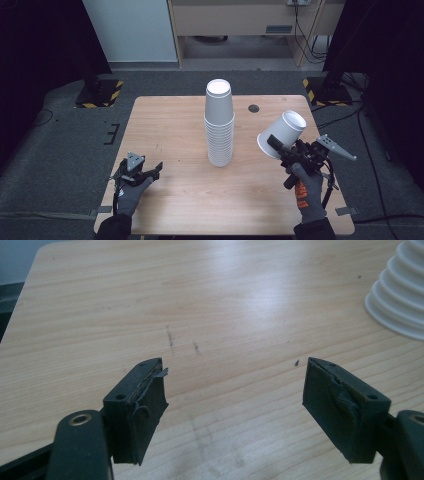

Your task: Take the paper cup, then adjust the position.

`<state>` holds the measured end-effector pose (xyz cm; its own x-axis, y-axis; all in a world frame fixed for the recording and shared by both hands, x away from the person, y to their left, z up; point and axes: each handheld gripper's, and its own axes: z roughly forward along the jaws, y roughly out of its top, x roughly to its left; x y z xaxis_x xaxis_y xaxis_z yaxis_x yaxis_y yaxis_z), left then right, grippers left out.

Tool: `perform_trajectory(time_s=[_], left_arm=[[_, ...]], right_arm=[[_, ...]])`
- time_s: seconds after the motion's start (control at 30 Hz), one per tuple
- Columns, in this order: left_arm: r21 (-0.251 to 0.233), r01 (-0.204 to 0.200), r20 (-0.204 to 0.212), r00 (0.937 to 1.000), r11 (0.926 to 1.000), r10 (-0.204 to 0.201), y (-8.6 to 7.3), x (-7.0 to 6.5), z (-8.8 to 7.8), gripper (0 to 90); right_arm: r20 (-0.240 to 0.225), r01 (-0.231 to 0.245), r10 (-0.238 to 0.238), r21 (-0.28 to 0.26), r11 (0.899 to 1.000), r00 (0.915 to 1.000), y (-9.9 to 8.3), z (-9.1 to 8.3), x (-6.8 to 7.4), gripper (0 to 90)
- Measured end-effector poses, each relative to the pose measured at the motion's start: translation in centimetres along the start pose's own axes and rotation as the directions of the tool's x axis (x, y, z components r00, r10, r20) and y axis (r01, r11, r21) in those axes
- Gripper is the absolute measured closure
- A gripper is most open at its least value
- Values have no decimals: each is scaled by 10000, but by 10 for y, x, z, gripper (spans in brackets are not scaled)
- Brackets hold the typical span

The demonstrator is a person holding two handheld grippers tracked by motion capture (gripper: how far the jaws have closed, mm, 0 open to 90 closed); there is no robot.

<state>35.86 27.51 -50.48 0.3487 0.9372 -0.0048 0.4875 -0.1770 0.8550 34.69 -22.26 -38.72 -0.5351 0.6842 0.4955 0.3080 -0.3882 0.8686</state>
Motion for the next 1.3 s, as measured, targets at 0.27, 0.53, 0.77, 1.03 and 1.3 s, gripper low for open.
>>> perform_trajectory(time_s=[0.27, 0.53, 0.77, 1.03, 1.3], left_arm=[[-652, -220, 365, 9990, 9976, 244, 9, -14, -4, 236], [-1292, -244, 595, 9977, 9913, 323, 16, -24, -7, 237], [-1714, -289, 716, 9966, 9848, 418, 21, -32, -11, 236], [-1951, -402, 846, 9947, 9800, 576, 25, -40, -12, 237], [-2357, -476, 974, 9926, 9707, 723, 28, -46, -15, 247]], right_arm=[[-82, -582, 581, -91, 9983, 9983, -3, -2, -5, 139], [95, -1117, 1119, -216, 9935, 9937, -11, -5, -13, 139], [434, -1909, 1931, -516, 9803, 9802, -22, -8, -23, 138], [806, -2545, 2614, -868, 9632, 9619, -35, -9, -29, 138], [866, -3173, 3271, -1098, 9419, 9410, -44, -8, -33, 137]])
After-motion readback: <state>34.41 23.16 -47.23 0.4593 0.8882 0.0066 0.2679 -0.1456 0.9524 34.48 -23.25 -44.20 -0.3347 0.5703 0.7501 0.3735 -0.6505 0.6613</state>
